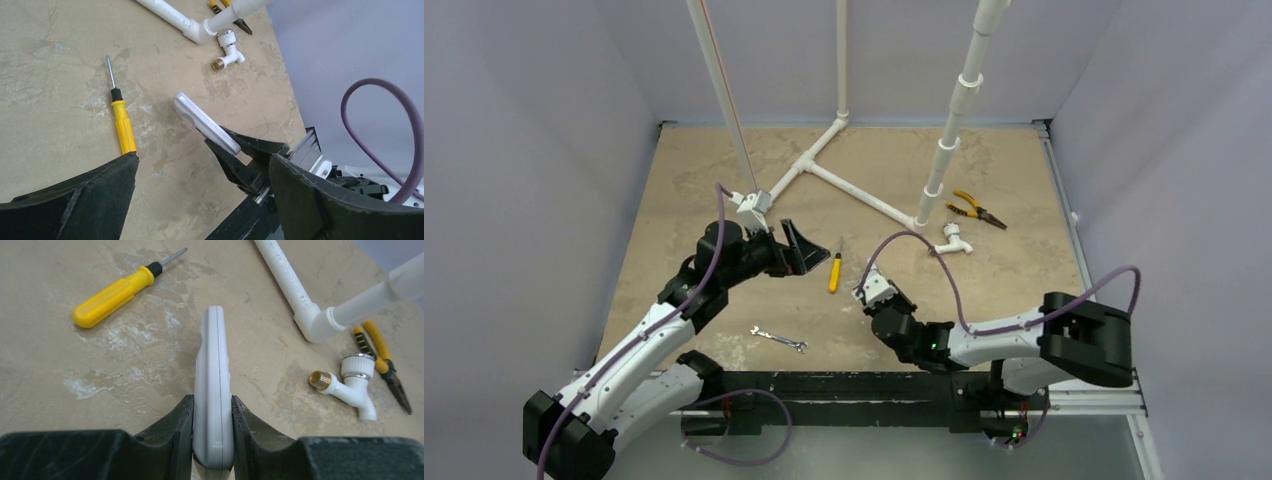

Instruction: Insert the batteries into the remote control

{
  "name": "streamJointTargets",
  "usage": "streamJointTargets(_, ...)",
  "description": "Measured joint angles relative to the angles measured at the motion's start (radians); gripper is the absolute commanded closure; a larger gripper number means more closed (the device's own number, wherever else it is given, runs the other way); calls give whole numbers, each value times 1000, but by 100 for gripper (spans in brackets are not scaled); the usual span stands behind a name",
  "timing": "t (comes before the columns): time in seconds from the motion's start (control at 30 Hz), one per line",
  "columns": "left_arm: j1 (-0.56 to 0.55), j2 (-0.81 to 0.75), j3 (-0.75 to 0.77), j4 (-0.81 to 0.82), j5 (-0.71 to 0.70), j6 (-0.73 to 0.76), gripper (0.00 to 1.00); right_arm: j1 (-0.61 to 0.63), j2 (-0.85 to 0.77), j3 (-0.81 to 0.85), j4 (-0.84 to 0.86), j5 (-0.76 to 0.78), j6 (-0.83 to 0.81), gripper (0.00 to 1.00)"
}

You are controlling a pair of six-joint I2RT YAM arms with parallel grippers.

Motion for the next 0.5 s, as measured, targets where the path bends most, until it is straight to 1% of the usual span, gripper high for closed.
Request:
streamJointTargets(0.1, 6, -5, 0, -6, -3, 0, 0, 49, 103, 2, 96, 95, -93, 100)
streamJointTargets(0.13, 10, -7, 0, -6, -3, 0, 0, 66, 146, 1, 153, 124, -131, 98)
streamJointTargets(0.2, 14, -9, 0, -5, -4, -1, 0, 81, 212, 1, 256, 144, -184, 94)
streamJointTargets(0.37, 27, -11, 0, -5, -3, -3, 0, 127, 417, 5, 556, 195, -345, 89)
streamJointTargets(0.4, 30, -13, -1, -5, -3, -3, 0, 141, 463, 9, 615, 209, -388, 86)
streamJointTargets(0.47, 32, -19, -6, -5, -3, -5, 0, 170, 551, 25, 727, 239, -473, 73)
streamJointTargets(0.5, 32, -21, -7, -5, -3, -5, 0, 185, 600, 38, 790, 255, -521, 71)
